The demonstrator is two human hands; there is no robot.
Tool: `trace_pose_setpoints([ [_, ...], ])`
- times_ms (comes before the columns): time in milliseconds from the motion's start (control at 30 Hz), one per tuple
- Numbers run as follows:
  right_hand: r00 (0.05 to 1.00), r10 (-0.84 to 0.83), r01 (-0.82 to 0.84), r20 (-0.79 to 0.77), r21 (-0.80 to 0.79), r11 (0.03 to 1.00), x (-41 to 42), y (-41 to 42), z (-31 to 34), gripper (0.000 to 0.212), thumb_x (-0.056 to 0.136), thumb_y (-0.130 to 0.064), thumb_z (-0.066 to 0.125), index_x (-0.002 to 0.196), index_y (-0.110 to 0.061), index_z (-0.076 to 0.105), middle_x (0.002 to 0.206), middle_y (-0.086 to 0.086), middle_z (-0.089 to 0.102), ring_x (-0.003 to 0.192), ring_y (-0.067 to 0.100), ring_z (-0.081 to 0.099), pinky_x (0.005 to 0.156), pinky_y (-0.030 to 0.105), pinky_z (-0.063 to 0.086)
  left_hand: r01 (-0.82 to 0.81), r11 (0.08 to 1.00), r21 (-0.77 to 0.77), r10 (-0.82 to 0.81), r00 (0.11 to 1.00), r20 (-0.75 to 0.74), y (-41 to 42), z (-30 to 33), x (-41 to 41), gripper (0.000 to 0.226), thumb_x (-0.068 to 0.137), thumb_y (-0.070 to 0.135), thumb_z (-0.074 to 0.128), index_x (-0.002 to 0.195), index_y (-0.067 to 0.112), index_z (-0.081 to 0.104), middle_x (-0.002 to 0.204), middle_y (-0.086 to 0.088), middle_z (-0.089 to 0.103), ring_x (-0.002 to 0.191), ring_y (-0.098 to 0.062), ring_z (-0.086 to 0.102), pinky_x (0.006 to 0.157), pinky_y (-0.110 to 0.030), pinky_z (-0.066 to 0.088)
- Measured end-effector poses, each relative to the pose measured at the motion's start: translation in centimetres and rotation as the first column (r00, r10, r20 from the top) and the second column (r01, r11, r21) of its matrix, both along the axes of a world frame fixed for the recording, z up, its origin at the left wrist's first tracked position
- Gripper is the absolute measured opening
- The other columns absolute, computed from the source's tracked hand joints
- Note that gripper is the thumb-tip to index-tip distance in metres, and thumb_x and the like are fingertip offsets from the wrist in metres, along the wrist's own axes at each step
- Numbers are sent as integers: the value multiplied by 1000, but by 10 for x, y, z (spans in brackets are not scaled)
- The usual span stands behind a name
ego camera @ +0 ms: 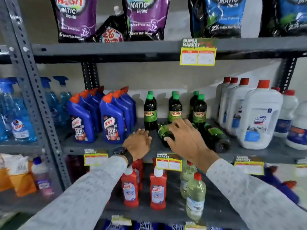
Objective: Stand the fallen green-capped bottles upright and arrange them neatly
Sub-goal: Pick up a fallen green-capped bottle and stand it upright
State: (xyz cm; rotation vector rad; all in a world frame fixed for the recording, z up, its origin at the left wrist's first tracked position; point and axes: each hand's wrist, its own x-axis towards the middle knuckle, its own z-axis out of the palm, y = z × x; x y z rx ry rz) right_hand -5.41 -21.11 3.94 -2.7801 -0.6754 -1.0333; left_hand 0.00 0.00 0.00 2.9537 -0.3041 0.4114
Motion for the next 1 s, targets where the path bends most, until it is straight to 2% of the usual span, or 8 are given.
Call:
trace_pose_setpoints([
  [100, 992, -64, 59, -112, -48, 997, -2, 7, -20, 41, 91, -40, 67, 120, -11, 67, 119, 10, 55, 106, 33, 58, 77, 45, 58, -5, 999, 52, 11, 994, -113, 0, -15, 8, 51, 106, 31, 28, 143, 2, 48, 156, -21, 41, 145, -35, 38, 120, -48, 28],
  [233, 983, -115, 108, -142, -52, 993, -2, 10, -39, 28, 90, -22, 65, 116, -9, 64, 120, 13, 53, 106, 36, 59, 75, 44, 56, -38, 999, 30, 41, 994, -97, 1, -24, 14, 61, 104, 40, 22, 150, 5, 40, 163, -17, 34, 153, -31, 29, 124, -51, 17],
  [367, 981, -126, 132, -148, 32, 991, 3, 8, -46, 29, 91, -13, 66, 120, -11, 59, 116, 13, 52, 87, 35, 68, 67, 42, 58, -50, 998, 28, 53, 993, -108, 2, -28, 17, 76, 95, 47, 11, 157, 8, 30, 168, -12, 25, 157, -25, 20, 126, -48, 10],
  [500, 988, -67, 87, -142, 137, 987, 6, 5, -43, 23, 94, -17, 65, 115, -11, 64, 112, 11, 53, 77, 33, 67, 65, 40, 56, -41, 999, 3, 41, 995, -95, 3, -30, 19, 70, 99, 45, 14, 157, 10, 30, 168, -10, 26, 157, -24, 21, 126, -45, 11],
  [733, 997, 66, -54, -33, 275, 960, 18, 1, 35, 20, 88, -20, 72, 107, -15, 76, 106, 7, 71, 84, 22, 68, 81, 41, 60, -39, 999, 26, 41, 995, -89, 3, -30, 20, 62, 105, 40, 21, 158, 8, 29, 168, -11, 26, 156, -25, 22, 127, -45, 13],
  [833, 990, 101, -70, -94, 295, 953, 37, 4, 85, 20, 83, -19, 80, 103, -18, 78, 103, 3, 75, 78, 16, 67, 67, 16, 51, -22, 1000, 7, 23, 992, -121, 5, -26, 21, 62, 106, 40, 22, 160, 9, 25, 170, -9, 21, 158, -22, 18, 129, -42, 10],
  [867, 984, 111, -62, -142, 313, 948, 45, 7, 99, 21, 82, -19, 83, 103, -18, 79, 105, 2, 74, 75, 16, 68, 63, 13, 49, -18, 1000, -1, 18, 992, -126, 7, -25, 21, 62, 106, 40, 22, 160, 9, 24, 170, -8, 20, 158, -21, 17, 129, -42, 10],
  [1000, 928, 156, -5, -338, 408, 913, 83, 21, 132, 21, 80, -17, 85, 99, -20, 77, 93, 3, 76, 51, 13, 72, 50, 23, 56, -10, 1000, 2, 10, 997, -77, 12, -28, 17, 61, 106, 39, 23, 159, 9, 27, 169, -8, 24, 157, -20, 20, 129, -41, 13],
])
